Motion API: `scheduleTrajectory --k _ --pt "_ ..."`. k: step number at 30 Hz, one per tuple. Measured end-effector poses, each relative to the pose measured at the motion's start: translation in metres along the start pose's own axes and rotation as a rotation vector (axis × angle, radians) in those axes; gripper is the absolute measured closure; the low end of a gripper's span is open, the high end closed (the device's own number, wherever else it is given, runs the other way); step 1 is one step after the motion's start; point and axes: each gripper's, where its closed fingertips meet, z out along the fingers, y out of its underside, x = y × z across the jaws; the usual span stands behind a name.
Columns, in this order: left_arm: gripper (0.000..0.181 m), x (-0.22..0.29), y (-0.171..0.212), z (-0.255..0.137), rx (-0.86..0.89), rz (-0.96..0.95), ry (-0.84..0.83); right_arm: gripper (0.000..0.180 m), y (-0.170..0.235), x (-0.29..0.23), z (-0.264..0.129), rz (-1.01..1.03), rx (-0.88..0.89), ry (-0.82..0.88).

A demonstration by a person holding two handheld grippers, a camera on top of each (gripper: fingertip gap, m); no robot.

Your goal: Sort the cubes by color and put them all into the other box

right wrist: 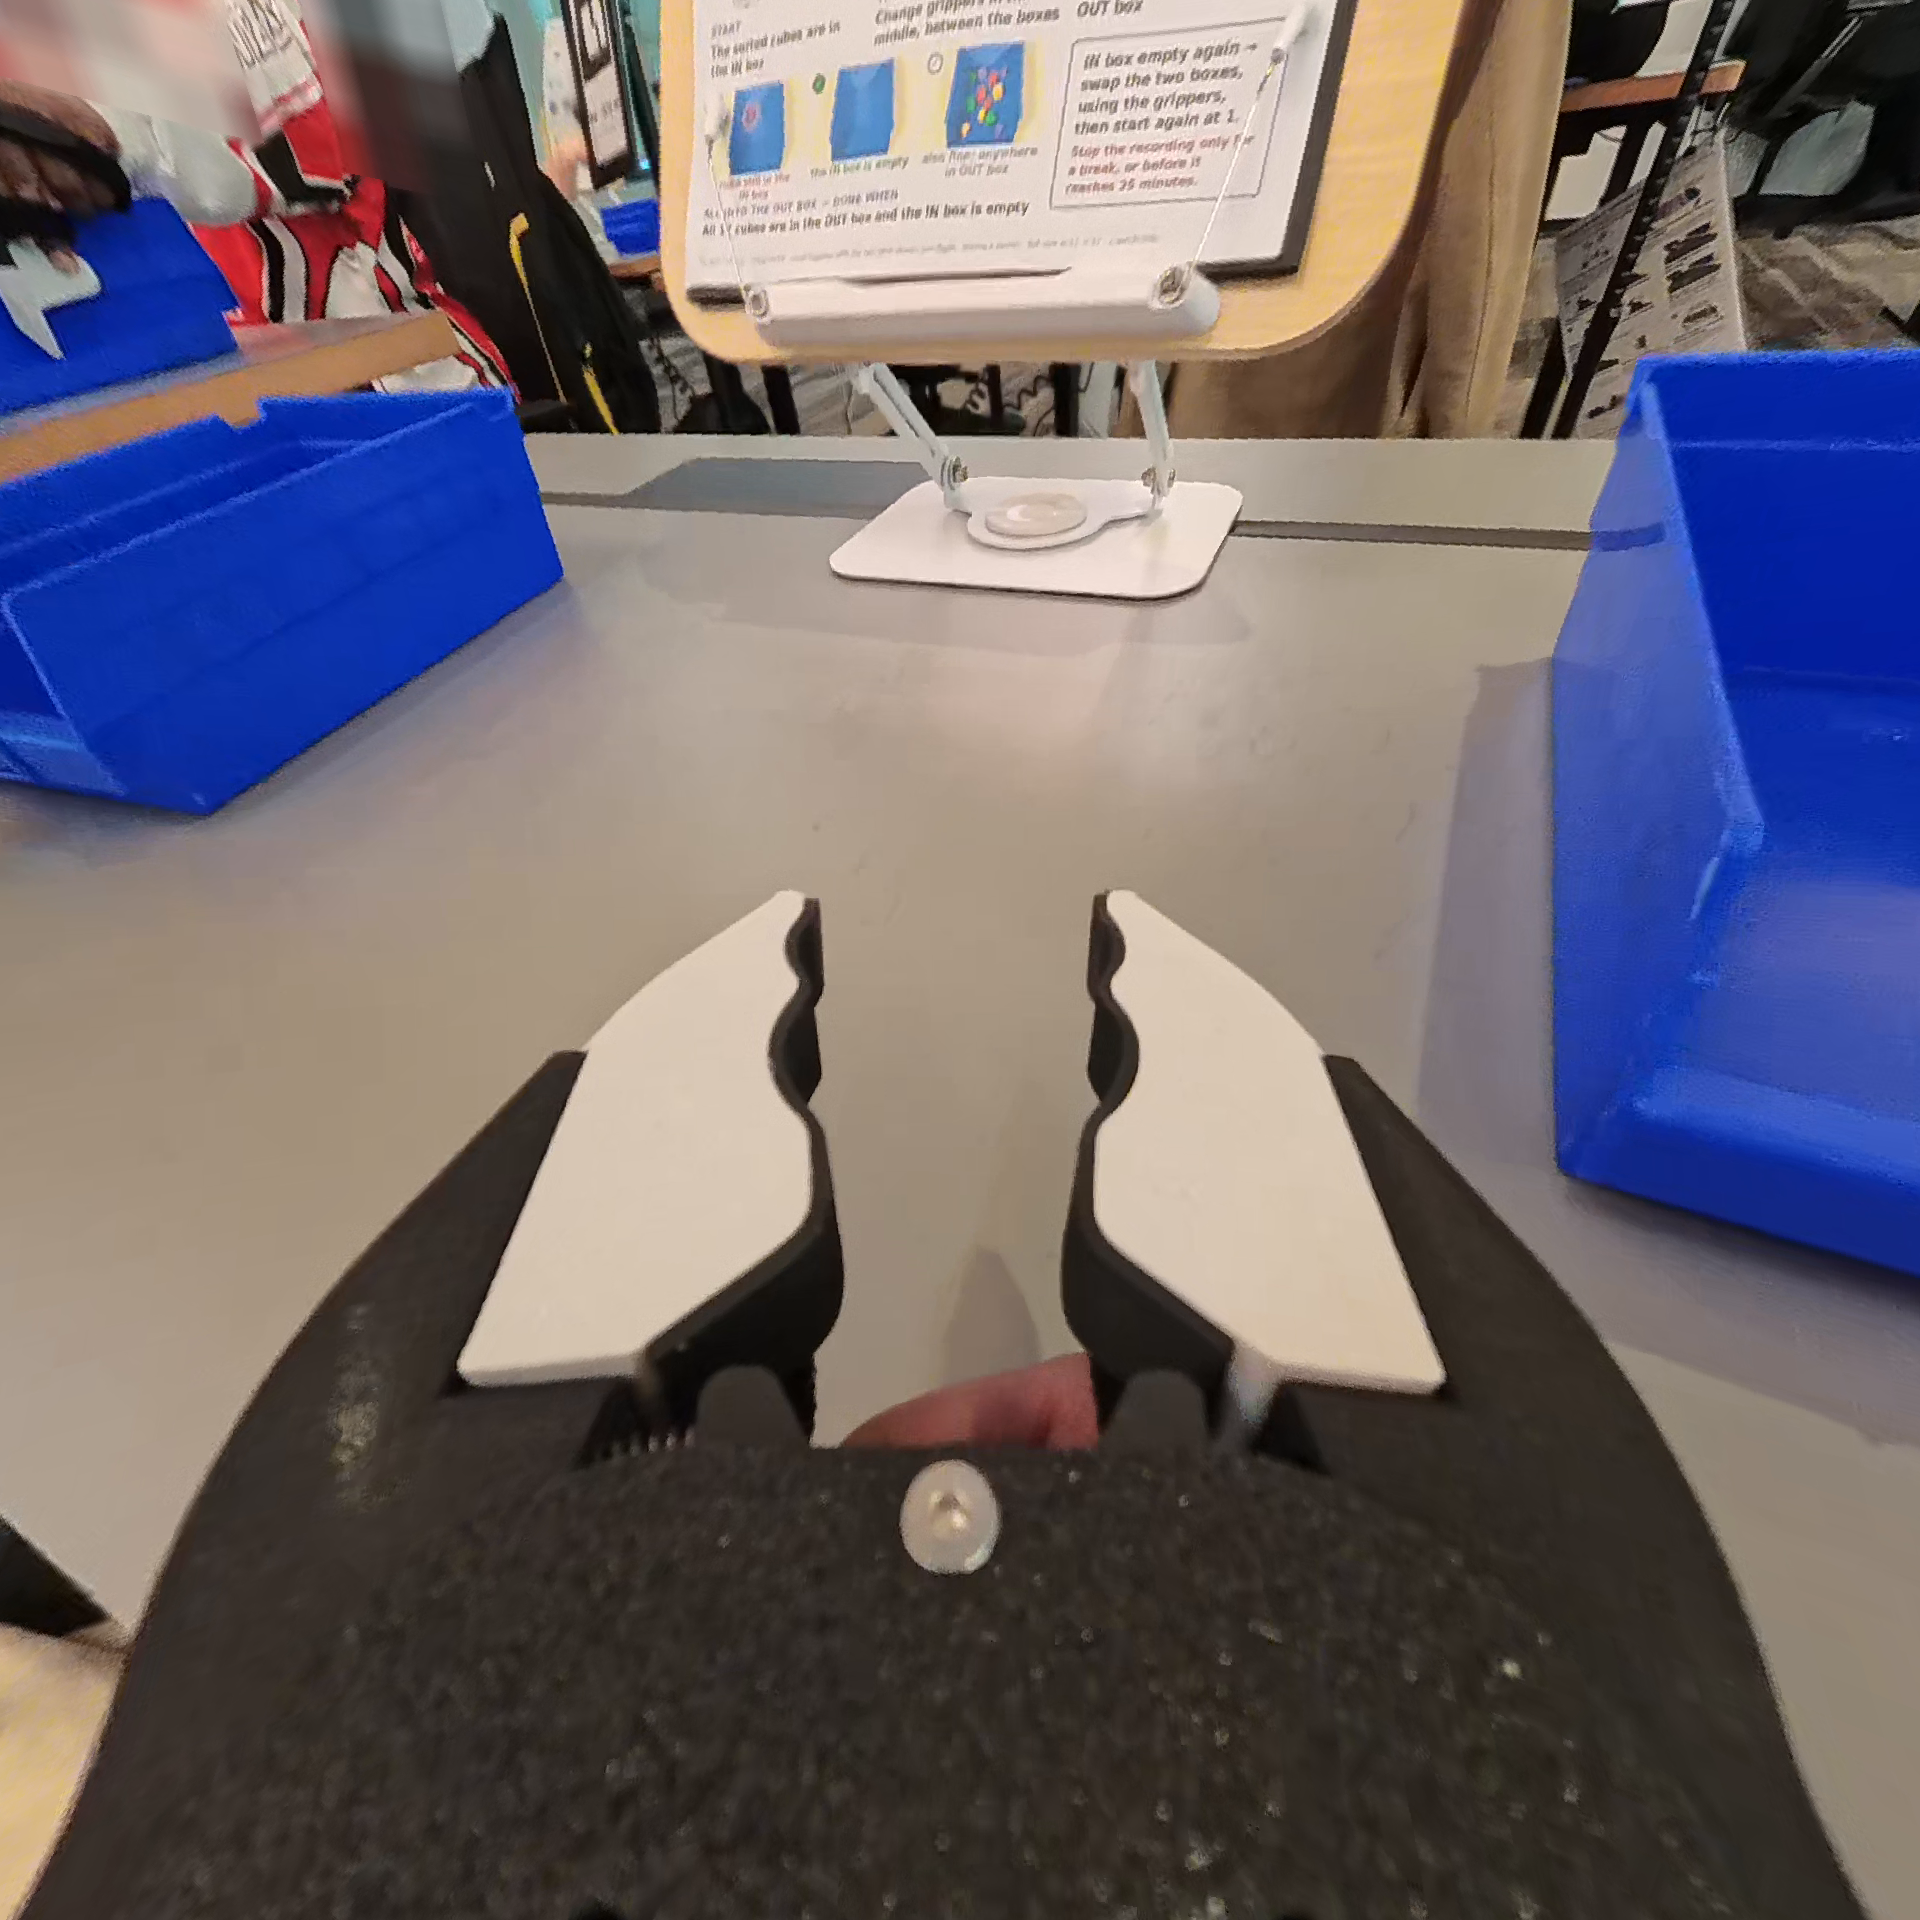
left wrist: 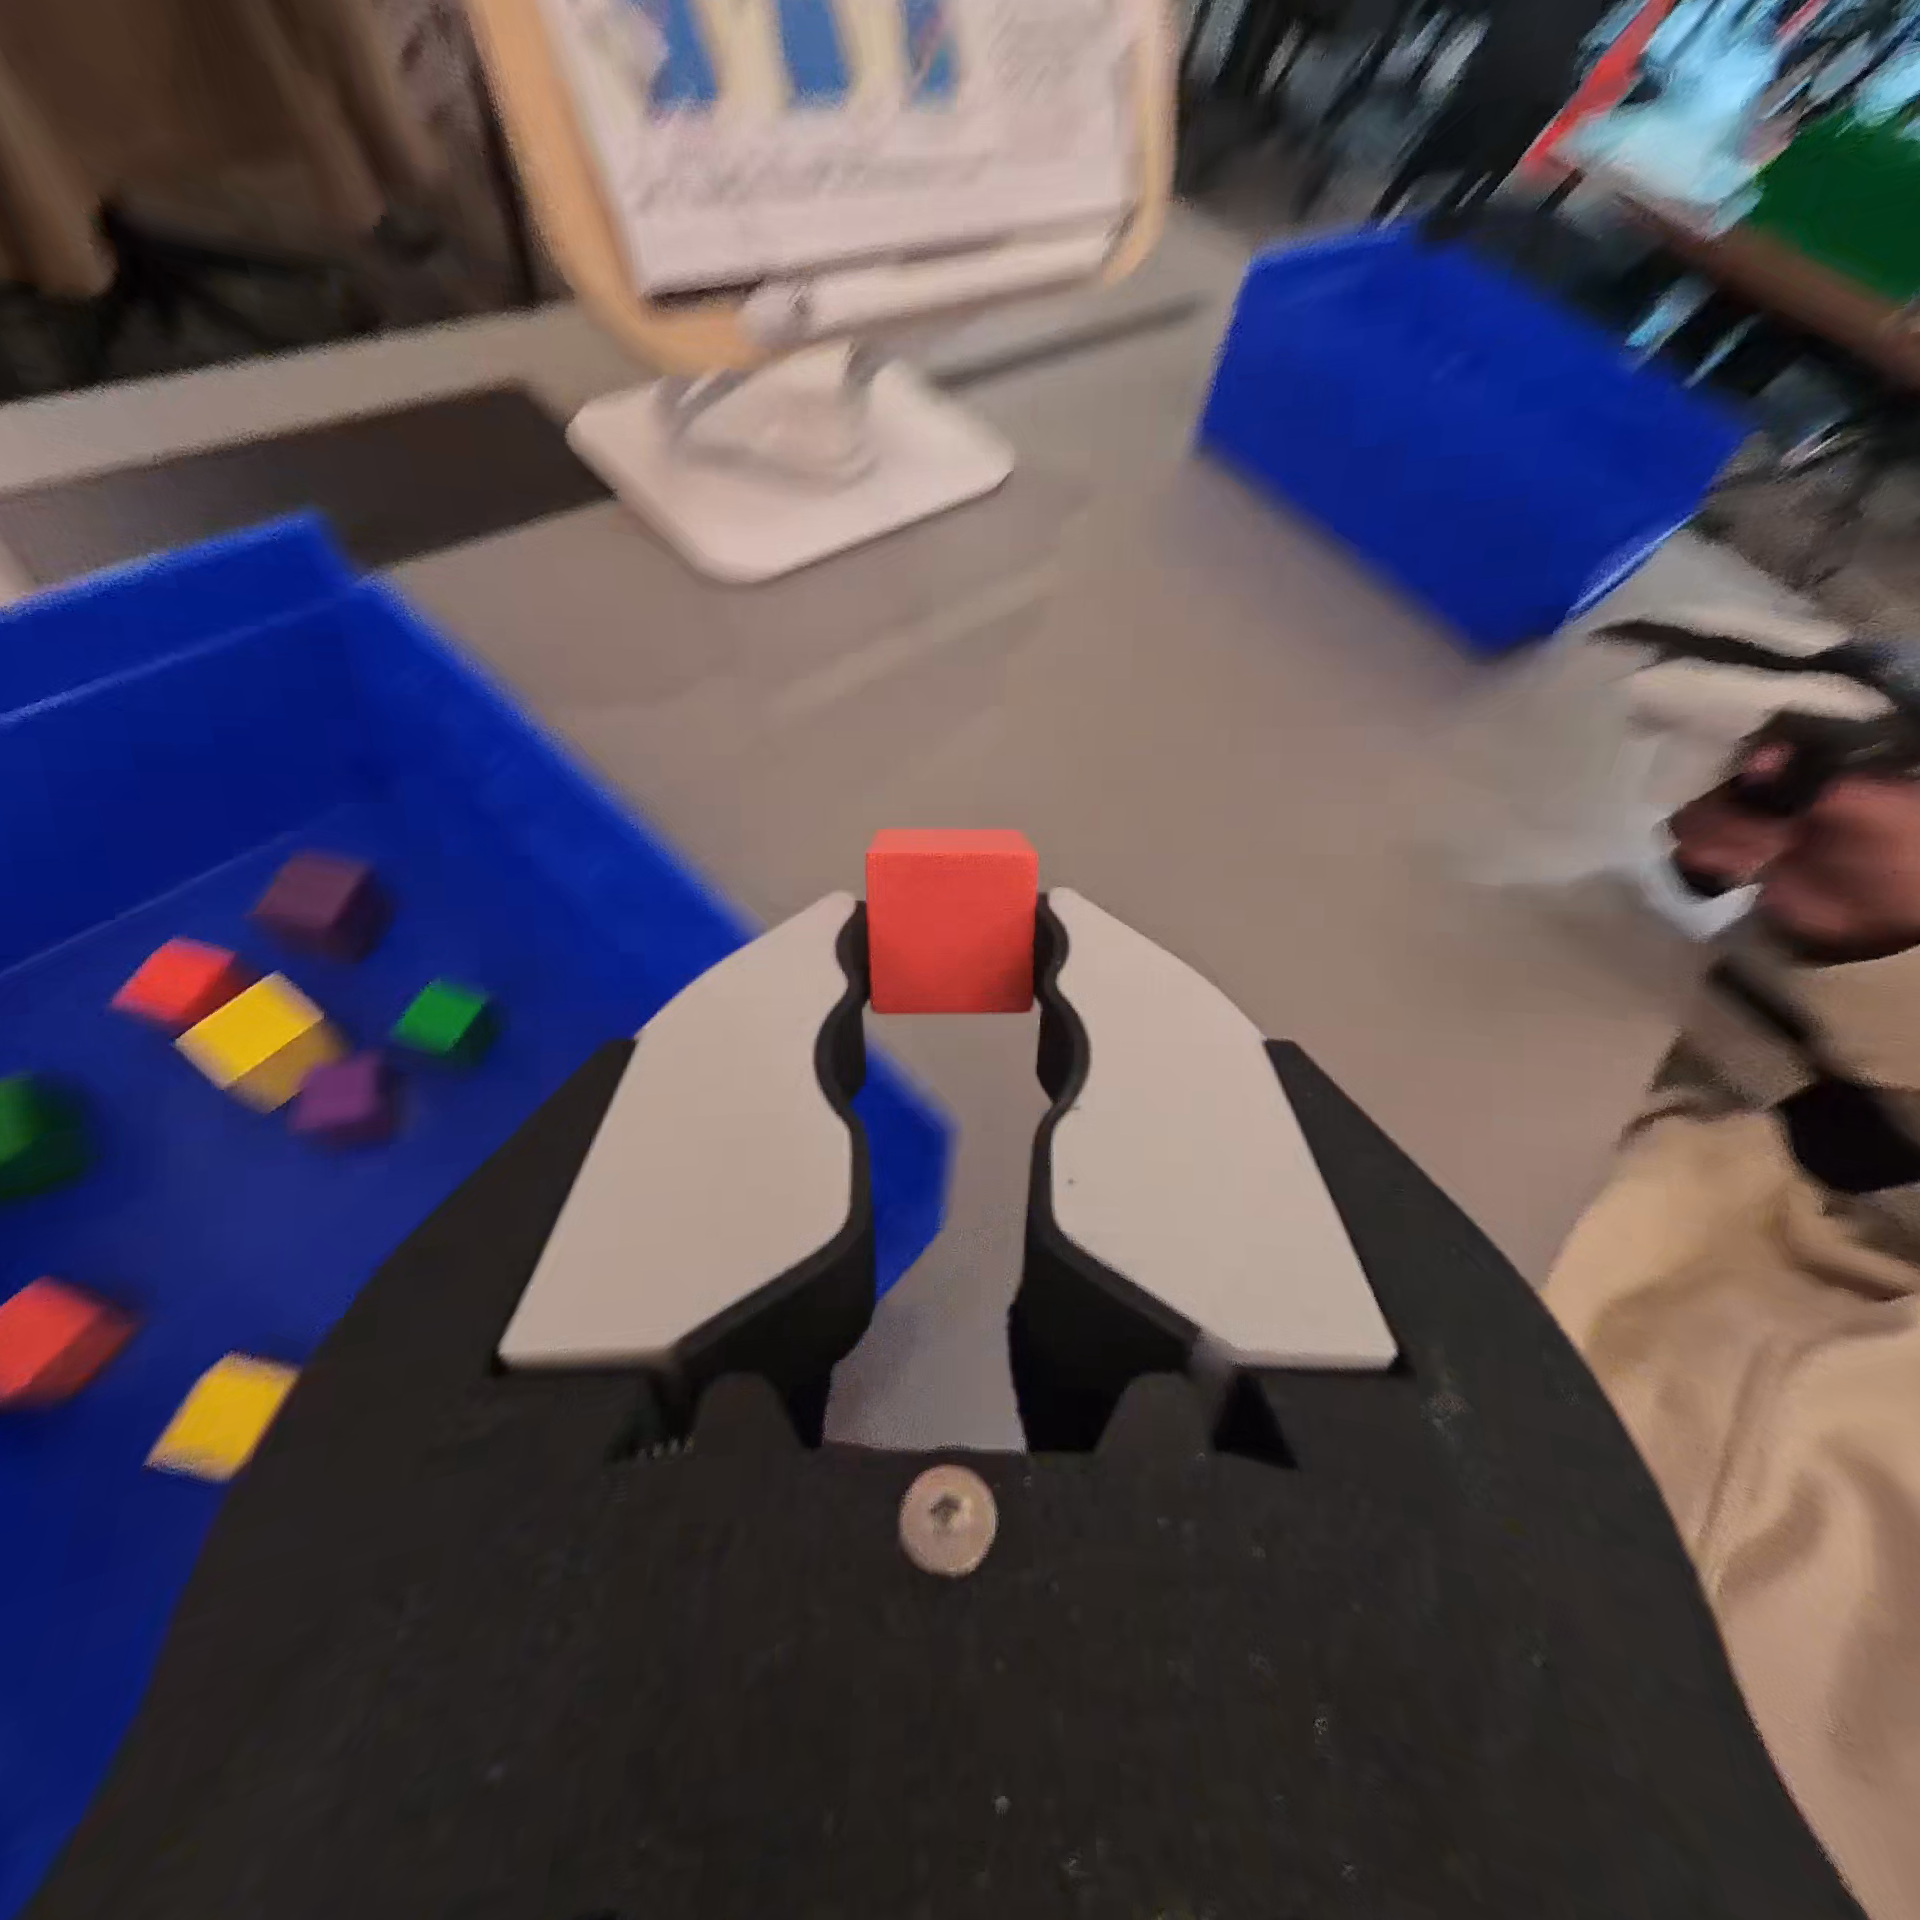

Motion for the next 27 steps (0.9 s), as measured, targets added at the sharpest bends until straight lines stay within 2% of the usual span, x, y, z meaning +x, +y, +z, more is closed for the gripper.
scheduleTrajectory --k 2,5,7,11,14,16,20,22,23,24,27 --pt "0.152 0.036 -0.012 0.008 0.117 0.006 0.118 0.133 -0.005 0.001 -0.003 0.020 0.025 -0.017" --pt "0.152 0.085 -0.005 0.032 0.189 0.054 0.294 0.133 -0.004 -0.002 -0.003 0.069 0.025 -0.072" --pt "0.152 0.114 -0.001 0.047 0.238 0.105 0.413 0.132 -0.002 -0.015 0.001 0.178 0.001 -0.185" --pt "0.152 0.167 -0.008 0.080 0.319 0.213 0.609 0.130 -0.022 -0.073 0.009 0.626 -0.111 -0.663" --pt "0.152 0.200 -0.016 0.109 0.347 0.390 0.660 0.132 -0.048 -0.105 0.016 1.012 -0.234 -1.006" --pt "0.152 0.218 -0.021 0.128 0.331 0.471 0.678 0.131 -0.062 -0.118 0.022 1.152 -0.277 -1.154" --pt "0.152 0.237 -0.021 0.160 0.250 0.542 0.699 0.123 -0.063 -0.130 0.033 1.119 -0.313 -1.205" --pt "0.152 0.243 -0.015 0.171 0.219 0.571 0.707 0.129 -0.064 -0.125 0.036 1.142 -0.291 -1.220" --pt "0.152 0.245 -0.011 0.175 0.208 0.594 0.703 0.143 -0.064 -0.121 0.038 1.150 -0.266 -1.220" --pt "0.152 0.245 -0.008 0.179 0.199 0.614 0.690 0.149 -0.062 -0.117 0.039 1.156 -0.252 -1.220" --pt "0.152 0.242 -0.001 0.188 0.158 0.619 0.632 0.150 -0.051 -0.110 0.042 1.176 -0.266 -1.202"
